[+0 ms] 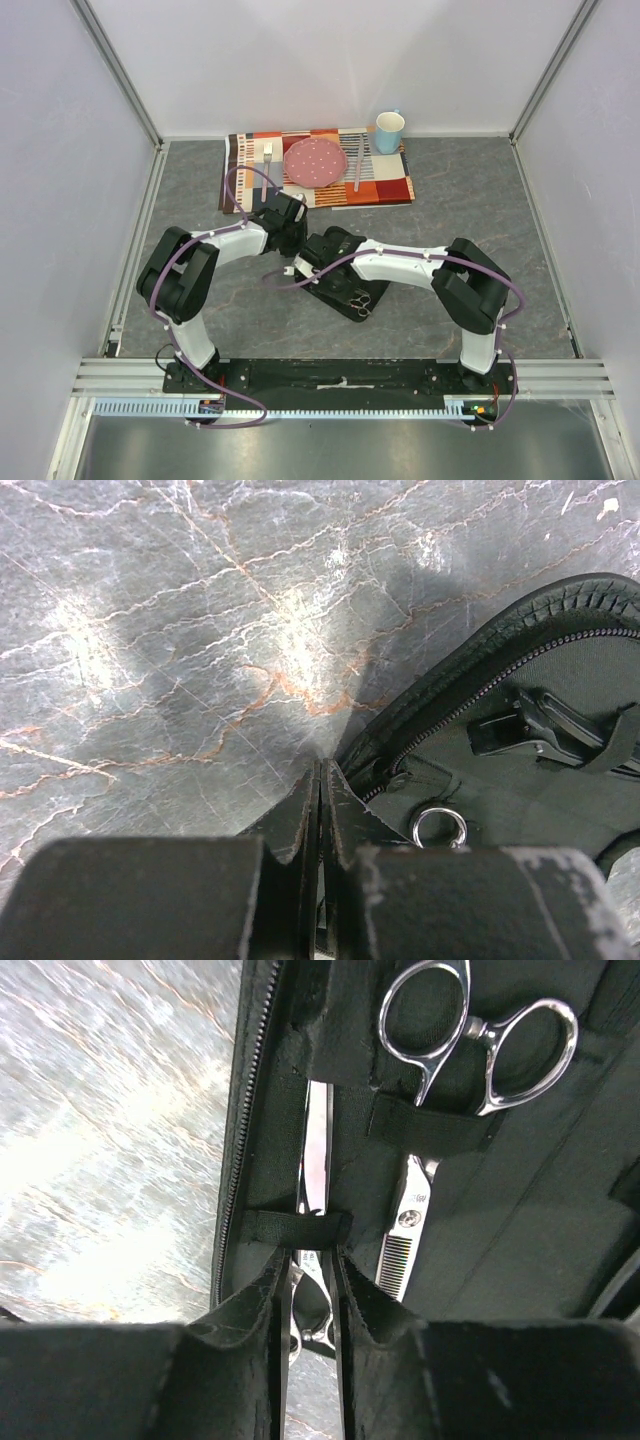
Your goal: Sort the hair-cutting tools
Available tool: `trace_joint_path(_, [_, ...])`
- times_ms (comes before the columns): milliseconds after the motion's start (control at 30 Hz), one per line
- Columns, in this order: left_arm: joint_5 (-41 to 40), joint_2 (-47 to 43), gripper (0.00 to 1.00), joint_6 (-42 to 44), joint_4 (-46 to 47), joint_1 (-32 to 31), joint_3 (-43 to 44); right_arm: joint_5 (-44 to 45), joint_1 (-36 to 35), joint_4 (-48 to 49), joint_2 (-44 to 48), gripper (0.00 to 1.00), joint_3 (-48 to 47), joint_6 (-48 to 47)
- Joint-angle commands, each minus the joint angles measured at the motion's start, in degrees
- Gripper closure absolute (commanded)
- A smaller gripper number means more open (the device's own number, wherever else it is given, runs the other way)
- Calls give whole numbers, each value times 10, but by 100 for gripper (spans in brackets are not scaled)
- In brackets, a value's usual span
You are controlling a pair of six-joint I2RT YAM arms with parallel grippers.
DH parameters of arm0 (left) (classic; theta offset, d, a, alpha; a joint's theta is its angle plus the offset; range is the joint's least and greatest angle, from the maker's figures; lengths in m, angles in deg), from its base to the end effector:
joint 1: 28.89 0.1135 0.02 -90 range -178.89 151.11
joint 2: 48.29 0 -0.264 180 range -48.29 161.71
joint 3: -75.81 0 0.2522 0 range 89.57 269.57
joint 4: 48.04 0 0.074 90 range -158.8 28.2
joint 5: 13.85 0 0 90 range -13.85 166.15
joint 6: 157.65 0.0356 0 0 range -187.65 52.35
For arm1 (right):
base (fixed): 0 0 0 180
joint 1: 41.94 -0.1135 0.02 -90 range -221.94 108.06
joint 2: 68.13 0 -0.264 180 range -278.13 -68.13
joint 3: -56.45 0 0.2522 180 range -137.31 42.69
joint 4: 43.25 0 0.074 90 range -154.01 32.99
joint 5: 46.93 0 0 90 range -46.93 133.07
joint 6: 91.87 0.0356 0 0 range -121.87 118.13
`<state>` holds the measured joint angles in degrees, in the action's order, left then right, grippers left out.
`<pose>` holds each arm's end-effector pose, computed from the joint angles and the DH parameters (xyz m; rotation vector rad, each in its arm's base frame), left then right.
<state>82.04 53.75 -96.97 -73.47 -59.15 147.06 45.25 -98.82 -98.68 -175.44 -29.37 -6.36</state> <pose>0.3027 -0.1808 0.1517 0.0627 2.6322 -0.5147 0.1968 0.2991 0.1664 -1.4839 2.5131 0.0979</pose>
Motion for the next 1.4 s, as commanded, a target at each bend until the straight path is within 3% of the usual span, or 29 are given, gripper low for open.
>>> trace_joint_path(0, [26, 14, 94, 14, -7, -15, 8, 2, -2, 72, 32, 72, -54, 26])
trace_joint_path(100, [27, 11, 94, 15, -6, -16, 9, 18, -2, 44, 56, 65, -64, 34])
trace_joint_path(267, [28, 8, 95, 16, -6, -16, 8, 34, -3, -3, 90, 63, -66, 43])
trace_joint_path(667, [37, -1, 94, 15, -5, -16, 7, 35, -2, -26, 170, 58, 52, 67])
trace_joint_path(1367, [40, 6, 94, 18, -5, -16, 9, -38, -9, -10, 156, 56, 120, 77])
